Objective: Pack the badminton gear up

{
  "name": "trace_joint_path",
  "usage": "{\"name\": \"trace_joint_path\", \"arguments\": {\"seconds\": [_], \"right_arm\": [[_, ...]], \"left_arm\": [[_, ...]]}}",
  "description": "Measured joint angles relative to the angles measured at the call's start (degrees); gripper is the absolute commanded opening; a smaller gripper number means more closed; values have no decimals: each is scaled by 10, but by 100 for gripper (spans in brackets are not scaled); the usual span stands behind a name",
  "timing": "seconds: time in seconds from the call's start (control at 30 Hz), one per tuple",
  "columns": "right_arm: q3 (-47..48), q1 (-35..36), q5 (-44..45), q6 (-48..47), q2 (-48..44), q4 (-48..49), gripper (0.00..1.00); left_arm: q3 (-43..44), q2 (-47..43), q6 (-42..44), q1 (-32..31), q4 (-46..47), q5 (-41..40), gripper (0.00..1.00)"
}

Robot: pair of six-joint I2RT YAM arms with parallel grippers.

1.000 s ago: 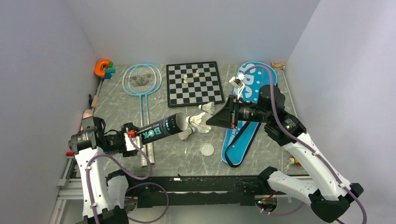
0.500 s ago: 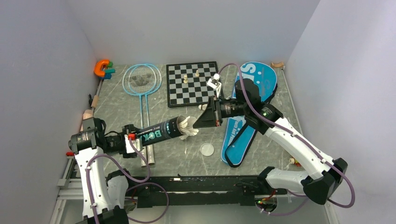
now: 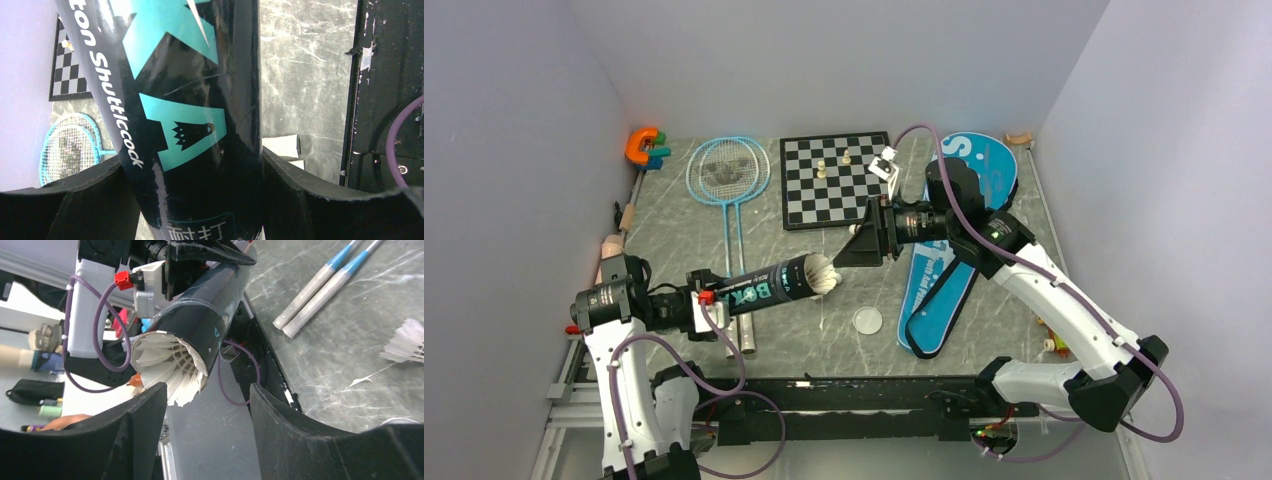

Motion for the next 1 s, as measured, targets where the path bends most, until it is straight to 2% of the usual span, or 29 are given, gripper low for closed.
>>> {"name": "trace_joint_path", "arguments": {"seconds": [0.3,0.47,0.77,0.87,1.0], "right_arm": [[22,-1,57,-46,0,-63,64],[19,15,72,-50,2,-65,75],[18,55,107,-48,43,-49,77],[18,53,121,-49,48,-51,86],[18,20,128,-52,34,-53,91]], "left_arm": [[0,12,-6,0,0,6,24],[6,14,-11,0,0,9,24],[8,15,-24,0,2,8,24],[8,15,-27,0,3,8,24],[8,15,-41,0,6,6,25]]}}
